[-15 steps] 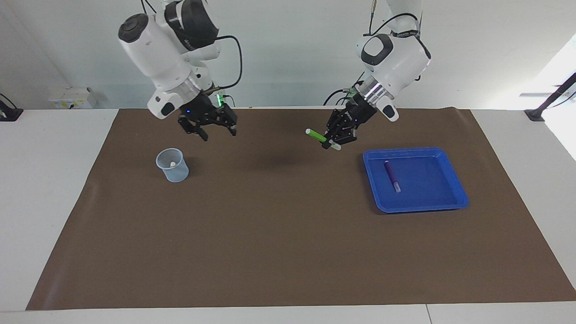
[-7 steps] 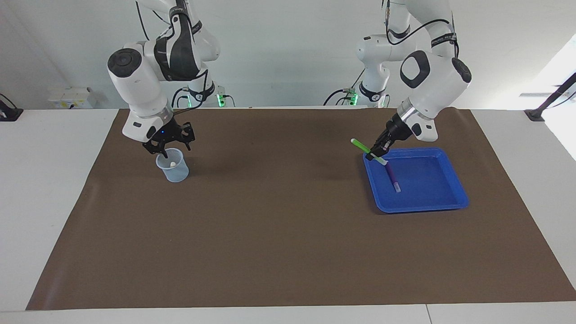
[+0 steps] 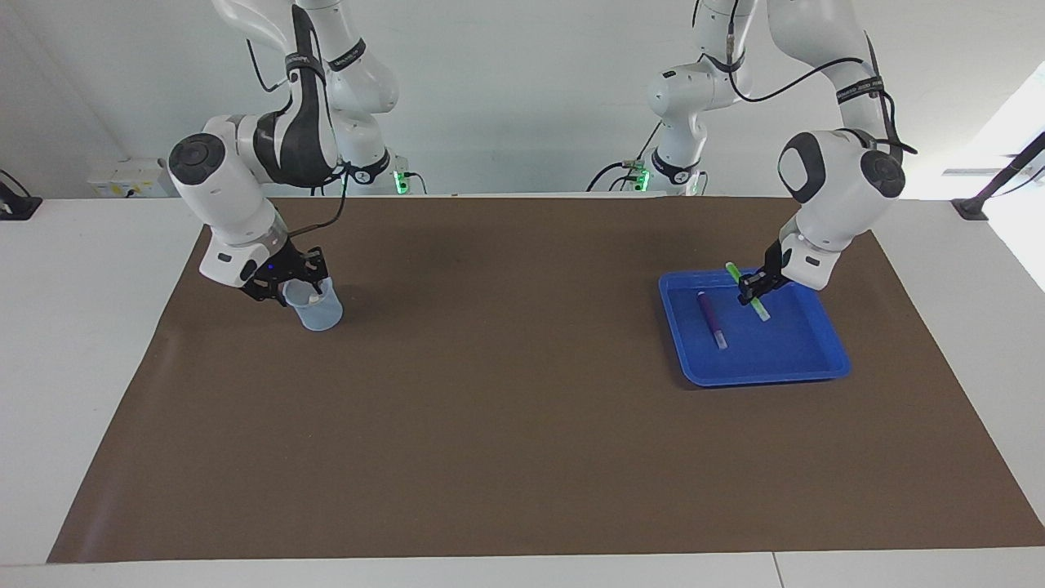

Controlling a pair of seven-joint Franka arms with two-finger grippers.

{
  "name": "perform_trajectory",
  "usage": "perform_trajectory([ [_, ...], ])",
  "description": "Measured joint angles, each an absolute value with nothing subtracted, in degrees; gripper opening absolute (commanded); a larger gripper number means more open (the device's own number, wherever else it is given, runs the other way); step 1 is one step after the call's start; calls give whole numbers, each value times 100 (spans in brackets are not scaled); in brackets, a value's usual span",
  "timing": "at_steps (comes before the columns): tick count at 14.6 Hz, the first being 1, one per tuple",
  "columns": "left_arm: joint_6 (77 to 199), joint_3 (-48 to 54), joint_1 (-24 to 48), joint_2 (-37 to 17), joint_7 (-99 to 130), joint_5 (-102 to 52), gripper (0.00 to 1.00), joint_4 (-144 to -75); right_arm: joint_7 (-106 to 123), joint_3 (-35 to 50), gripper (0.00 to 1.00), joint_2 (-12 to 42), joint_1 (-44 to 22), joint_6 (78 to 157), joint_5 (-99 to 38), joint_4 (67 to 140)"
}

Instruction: Right arm passes pens to left for tray arrangement

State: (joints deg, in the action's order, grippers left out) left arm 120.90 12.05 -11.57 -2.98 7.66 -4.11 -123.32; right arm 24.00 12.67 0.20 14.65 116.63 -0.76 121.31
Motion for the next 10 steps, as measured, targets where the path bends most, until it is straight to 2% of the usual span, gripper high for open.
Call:
perform_trajectory([
  [5,12643,1202,-1364,-1023,369,-30,0,-12277,2325,1302,55,111,1444,11813,-76,12157],
  [7,12654,1208,-1375,-1130,340,-22,0,-12210,2322,1302,54,121,1444,11813,-76,12174],
  [10,12654,1245,-1372,-1142,335,-20,0,-12175,2321,1301,48,121,1444,11813,-77,12213],
])
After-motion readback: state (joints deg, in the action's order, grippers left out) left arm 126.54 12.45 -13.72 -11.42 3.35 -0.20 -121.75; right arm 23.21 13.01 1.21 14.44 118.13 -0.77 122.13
